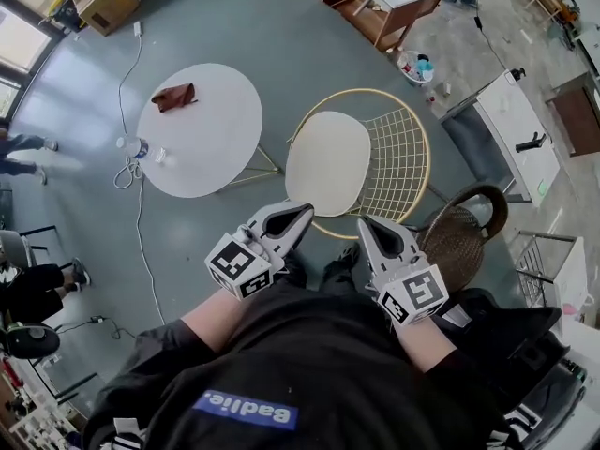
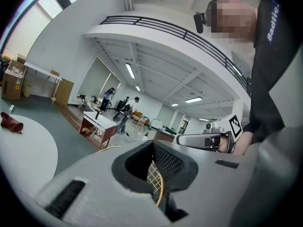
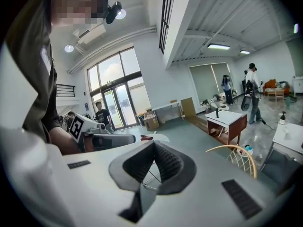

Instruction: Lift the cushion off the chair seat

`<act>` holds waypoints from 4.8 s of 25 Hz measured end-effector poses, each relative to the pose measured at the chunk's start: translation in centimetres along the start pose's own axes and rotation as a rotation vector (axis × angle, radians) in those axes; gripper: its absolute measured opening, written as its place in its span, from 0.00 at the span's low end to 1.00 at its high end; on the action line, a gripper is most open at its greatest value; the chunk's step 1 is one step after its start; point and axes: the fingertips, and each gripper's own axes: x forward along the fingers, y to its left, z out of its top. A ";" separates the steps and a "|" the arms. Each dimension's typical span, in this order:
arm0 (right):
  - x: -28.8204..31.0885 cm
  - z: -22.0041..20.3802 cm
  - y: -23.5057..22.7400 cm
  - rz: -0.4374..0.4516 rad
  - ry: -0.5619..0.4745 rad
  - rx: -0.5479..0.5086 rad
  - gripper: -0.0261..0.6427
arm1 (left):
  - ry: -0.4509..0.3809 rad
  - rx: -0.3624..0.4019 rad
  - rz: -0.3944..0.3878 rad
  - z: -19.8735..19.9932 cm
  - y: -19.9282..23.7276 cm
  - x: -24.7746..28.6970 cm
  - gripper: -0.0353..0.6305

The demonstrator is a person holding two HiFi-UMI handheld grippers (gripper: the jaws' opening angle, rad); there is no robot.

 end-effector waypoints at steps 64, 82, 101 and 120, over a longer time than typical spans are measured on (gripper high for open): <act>4.0 -17.0 -6.1 0.059 0.351 0.041 0.08 | 0.312 -0.622 0.464 -40.8 27.8 4.2 0.28; -1.2 -6.1 -6.5 -0.010 0.156 0.031 0.08 | 0.294 -0.519 0.329 -27.5 18.2 6.6 0.12; -3.8 0.4 -6.6 -0.066 -0.007 0.013 0.08 | 0.041 -0.621 0.242 -9.2 9.3 6.2 0.10; -2.9 5.6 -3.4 0.027 -0.105 -0.027 0.08 | -0.159 -0.451 0.032 8.6 -3.0 2.5 0.10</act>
